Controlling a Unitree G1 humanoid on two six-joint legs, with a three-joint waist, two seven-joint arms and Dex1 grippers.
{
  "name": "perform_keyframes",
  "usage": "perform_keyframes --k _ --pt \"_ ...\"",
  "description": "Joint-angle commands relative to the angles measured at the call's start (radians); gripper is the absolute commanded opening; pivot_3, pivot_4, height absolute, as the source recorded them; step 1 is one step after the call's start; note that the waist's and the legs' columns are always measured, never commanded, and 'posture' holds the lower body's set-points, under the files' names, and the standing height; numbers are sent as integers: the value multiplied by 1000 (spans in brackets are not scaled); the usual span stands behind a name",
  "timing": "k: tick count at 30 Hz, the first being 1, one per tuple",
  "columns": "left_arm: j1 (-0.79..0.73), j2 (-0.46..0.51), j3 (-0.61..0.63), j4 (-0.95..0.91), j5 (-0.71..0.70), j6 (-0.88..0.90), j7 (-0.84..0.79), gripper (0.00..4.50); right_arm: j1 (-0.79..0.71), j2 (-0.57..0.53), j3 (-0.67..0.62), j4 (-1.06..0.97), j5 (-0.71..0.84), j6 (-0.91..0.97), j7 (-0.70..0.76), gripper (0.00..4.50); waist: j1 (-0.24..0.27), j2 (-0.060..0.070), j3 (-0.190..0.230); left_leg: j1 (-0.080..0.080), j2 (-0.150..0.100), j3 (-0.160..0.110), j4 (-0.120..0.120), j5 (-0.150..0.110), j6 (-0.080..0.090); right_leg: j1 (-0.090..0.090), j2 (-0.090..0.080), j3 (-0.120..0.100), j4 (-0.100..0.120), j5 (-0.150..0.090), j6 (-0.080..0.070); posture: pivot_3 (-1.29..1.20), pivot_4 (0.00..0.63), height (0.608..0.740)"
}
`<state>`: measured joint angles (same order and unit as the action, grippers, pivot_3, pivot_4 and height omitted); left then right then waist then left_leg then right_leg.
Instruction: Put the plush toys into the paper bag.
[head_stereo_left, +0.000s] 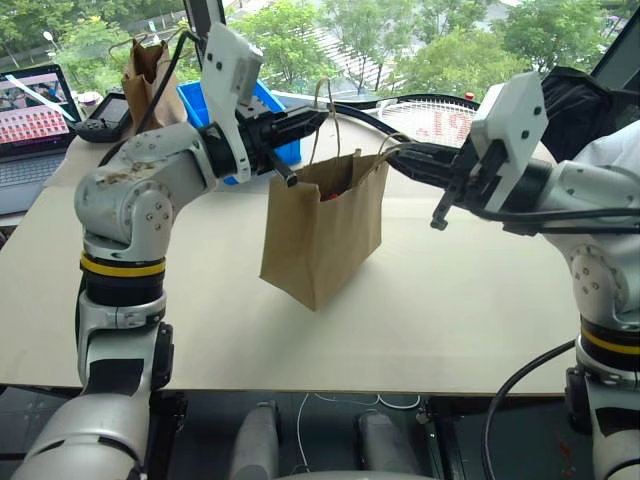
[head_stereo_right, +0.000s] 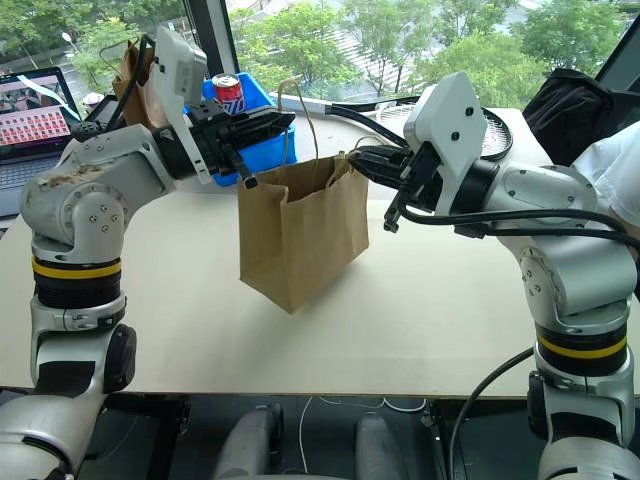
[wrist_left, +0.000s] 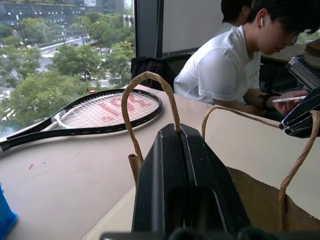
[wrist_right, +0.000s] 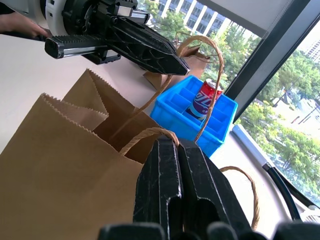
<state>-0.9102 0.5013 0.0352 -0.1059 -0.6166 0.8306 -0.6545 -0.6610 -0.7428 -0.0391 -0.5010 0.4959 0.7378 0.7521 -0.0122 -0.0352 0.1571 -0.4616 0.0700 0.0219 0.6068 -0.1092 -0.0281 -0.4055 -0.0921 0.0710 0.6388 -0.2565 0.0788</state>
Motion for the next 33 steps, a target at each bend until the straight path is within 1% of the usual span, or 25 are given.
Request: perform_keyframes --k 1,2,3,4,5,6,8,10,12,13,15,17,18,19,21,22,24,26,28,30,31,32,33 --pt "34 63 -34 -93 -14 27 -79 0 14 -19 -7 -77 89 89 19 28 0 0 0 0 0 0 0 0 0 0 0 0 0 0 0 0 150 731" --pt "44 92 -36 -104 -15 41 -97 0 17 -17 -13 -86 120 120 20 28 -1 0 0 0 0 0 0 0 0 0 0 0 1 0 0 0 150 731" --pt "45 105 -12 -98 -38 64 -104 0 19 -22 -21 -97 156 154 24 28 -3 0 0 0 0 0 0 0 0 0 0 0 1 0 0 0 150 731" --pt "48 126 11 -98 -66 87 -123 565 21 -28 -32 -107 189 187 23 0 -4 0 0 0 0 0 0 0 0 -1 0 0 1 0 -1 0 150 731" --pt "50 138 28 -97 -86 103 -134 724 22 -33 -39 -114 212 209 21 0 -4 0 0 0 0 0 0 0 0 -1 0 0 2 0 -1 0 150 731" --pt "53 155 34 -104 -96 112 -147 1056 18 -41 -55 -115 243 231 23 325 -4 0 0 0 1 0 0 0 0 -1 0 0 2 -1 -2 0 150 731" --pt "56 177 38 -113 -103 121 -159 1855 8 -53 -79 -114 286 258 22 909 -2 0 1 0 1 0 0 0 0 -1 0 0 2 -2 -4 0 150 731" --pt "53 209 67 -101 -117 128 -176 2566 -23 -82 -136 -80 350 290 39 1589 0 0 1 0 1 0 0 0 0 -1 0 0 1 -3 -6 0 150 731" --pt "54 260 107 -78 -126 119 -212 3360 -68 -118 -209 -26 440 337 53 2270 0 -1 3 0 1 0 1 0 0 -1 0 0 1 -3 -6 0 150 731" --pt "62 299 125 -66 -121 95 -252 3659 -91 -138 -244 4 485 360 59 2576 0 -1 4 0 1 0 1 0 0 -1 0 0 1 -3 -6 0 150 731" --pt "78 347 151 -45 -118 58 -309 4483 -120 -166 -283 44 542 388 57 3338 -2 -1 5 0 1 0 0 0 0 -1 0 0 1 -4 -7 0 150 731" --pt "107 384 199 -7 -133 24 -367 4500 -152 -203 -316 94 570 400 55 3958 -3 -1 5 0 1 0 -1 0 0 -1 0 0 1 -5 -9 0 150 731" --pt "164 419 226 -9 -145 4 -442 4500 -157 -244 -328 118 570 407 76 4320 -4 -1 5 0 1 0 -1 0 0 -2 0 0 1 -5 -9 0 150 731" --pt "223 451 247 -17 -165 3 -511 4500 -149 -283 -335 131 573 416 97 4456 -6 0 5 0 1 0 -2 0 0 -2 0 0 1 -5 -10 0 150 731" --pt "382 528 266 -72 -187 -14 -674 4500 -75 -356 -339 127 569 439 142 4456 -8 0 5 0 1 1 -3 0 0 -3 -1 0 1 -6 -11 0 150 731" --pt "438 550 276 -91 -203 -10 -721 4500 -32 -380 -339 120 570 449 160 4456 -7 0 5 0 1 2 -5 0 0 -4 -2 0 0 -6 -12 0 150 731" --pt "532 583 282 -117 -205 -23 -775 4500 79 -428 -344 76 572 455 209 3883 -2 -2 6 1 2 2 -7 0 0 -5 -2 -1 -1 -7 -13 0 150 731" --pt "606 577 274 -136 -157 -78 -770 4500 170 -417 -345 24 570 440 199 3360 4 -2 6 -1 3 2 -8 0 0 -6 -2 -2 0 -8 -14 0 150 731" --pt "641 543 259 -160 -123 -121 -726 4500 222 -376 -313 -21 547 409 158 2632 5 -2 6 -1 4 5 -7 0 0 -9 -3 -2 1 -7 -14 0 150 731" --pt "649 503 246 -197 -137 -115 -671 4500 247 -322 -265 -57 514 377 107 1942 3 -2 6 -1 4 6 -6 -1 0 -9 -3 -1 2 -7 -16 0 150 731" --pt "651 478 240 -220 -150 -104 -639 4500 254 -285 -227 -73 481 350 72 1643 2 -2 6 -1 5 6 -5 -1 0 -9 -2 -1 2 -6 -16 0 150 731" --pt "650 453 239 -235 -156 -95 -602 4500 261 -249 -190 -86 439 322 34 1206 1 -2 6 -2 6 6 -3 -1 -1 -10 -1 -1 2 -7 -15 0 150 731" --pt "646 429 237 -245 -151 -88 -553 4500 270 -227 -136 -97 367 276 0 944 -1 -2 6 -4 7 6 -1 -1 -1 -12 0 -1 3 -7 -14 0 150 731"
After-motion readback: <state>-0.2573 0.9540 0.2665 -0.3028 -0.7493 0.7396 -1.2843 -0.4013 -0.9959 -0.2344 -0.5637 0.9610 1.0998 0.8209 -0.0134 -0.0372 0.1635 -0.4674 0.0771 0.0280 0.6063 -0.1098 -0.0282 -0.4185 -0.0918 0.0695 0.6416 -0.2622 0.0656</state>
